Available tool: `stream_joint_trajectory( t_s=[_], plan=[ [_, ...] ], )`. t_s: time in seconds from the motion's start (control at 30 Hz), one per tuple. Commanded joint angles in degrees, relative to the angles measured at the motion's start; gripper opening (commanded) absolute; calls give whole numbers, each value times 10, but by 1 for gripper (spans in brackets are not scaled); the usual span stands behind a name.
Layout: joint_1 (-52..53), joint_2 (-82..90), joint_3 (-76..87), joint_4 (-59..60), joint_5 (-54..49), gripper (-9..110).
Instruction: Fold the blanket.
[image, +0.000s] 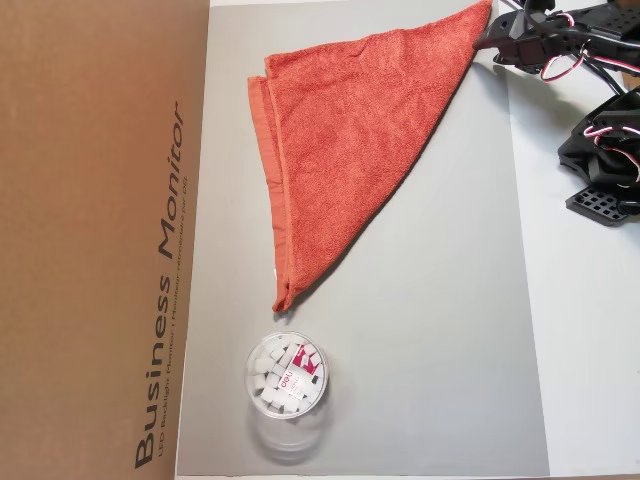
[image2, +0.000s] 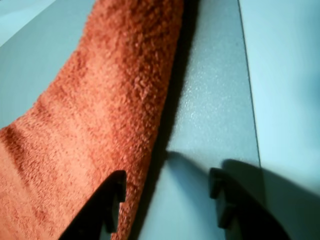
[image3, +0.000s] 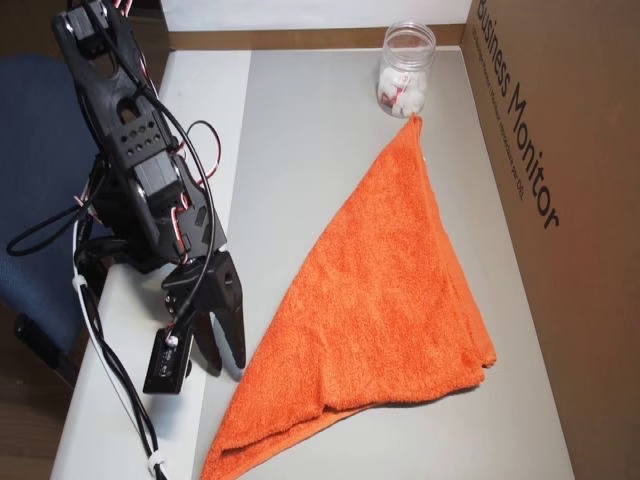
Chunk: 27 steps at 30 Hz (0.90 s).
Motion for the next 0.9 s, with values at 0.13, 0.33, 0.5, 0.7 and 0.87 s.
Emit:
stream_joint_trajectory(
  t_s=[0.13, 0.33, 0.5, 0.7, 0.87],
  plan=[
    [1, -55, -11, -115, 6, 19],
    [4, -71, -11, -154, 6, 19],
    [27, -80, -20, -165, 7, 19],
    [51, -133, -54, -171, 17, 19],
    [52, -191, -110, -172, 39, 19]
  ],
)
